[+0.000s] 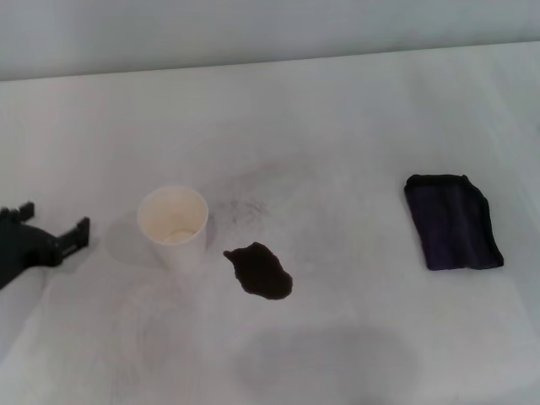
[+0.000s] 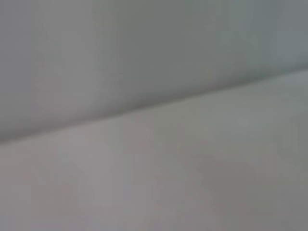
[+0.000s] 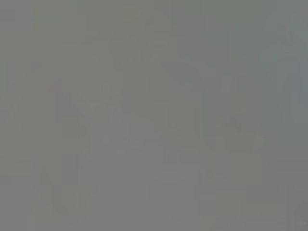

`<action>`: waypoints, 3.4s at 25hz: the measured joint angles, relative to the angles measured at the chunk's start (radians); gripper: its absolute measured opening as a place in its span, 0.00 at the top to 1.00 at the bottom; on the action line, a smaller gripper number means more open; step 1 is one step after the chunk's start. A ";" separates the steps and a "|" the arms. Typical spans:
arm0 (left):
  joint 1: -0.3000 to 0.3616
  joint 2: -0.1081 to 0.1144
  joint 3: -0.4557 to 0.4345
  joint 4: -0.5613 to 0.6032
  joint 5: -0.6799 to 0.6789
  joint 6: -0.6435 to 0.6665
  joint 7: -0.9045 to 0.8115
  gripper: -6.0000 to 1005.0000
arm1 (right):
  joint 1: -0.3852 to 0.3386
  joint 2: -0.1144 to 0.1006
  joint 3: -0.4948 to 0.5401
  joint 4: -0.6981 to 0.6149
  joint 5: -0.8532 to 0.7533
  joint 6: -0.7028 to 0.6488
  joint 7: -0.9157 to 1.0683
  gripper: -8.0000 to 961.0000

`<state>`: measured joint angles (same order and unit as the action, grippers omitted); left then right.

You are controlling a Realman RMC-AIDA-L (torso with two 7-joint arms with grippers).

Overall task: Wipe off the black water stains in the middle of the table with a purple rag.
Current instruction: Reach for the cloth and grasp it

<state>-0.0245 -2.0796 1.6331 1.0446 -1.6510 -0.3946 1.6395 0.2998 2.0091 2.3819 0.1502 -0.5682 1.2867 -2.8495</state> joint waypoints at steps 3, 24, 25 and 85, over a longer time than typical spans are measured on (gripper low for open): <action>-0.002 0.000 -0.032 0.004 -0.112 -0.001 0.137 0.12 | 0.000 0.000 0.004 -0.003 0.015 -0.007 0.128 0.15; -0.157 0.004 -0.392 -0.329 -0.846 -0.560 0.903 0.12 | -0.025 -0.121 -0.297 0.235 -0.404 -0.174 1.342 0.15; -0.163 0.004 -0.405 -0.344 -0.846 -0.576 0.912 0.12 | -0.022 -0.130 -0.322 0.266 -0.472 -0.175 1.409 0.15; -0.272 0.019 -0.481 -0.479 -0.815 -0.648 1.033 0.12 | 0.296 0.006 -0.616 0.906 -2.171 0.121 2.669 0.32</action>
<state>-0.2964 -2.0605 1.1520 0.5655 -2.4665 -1.0429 2.6722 0.5960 2.0153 1.7655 1.0561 -2.7393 1.4073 -0.1803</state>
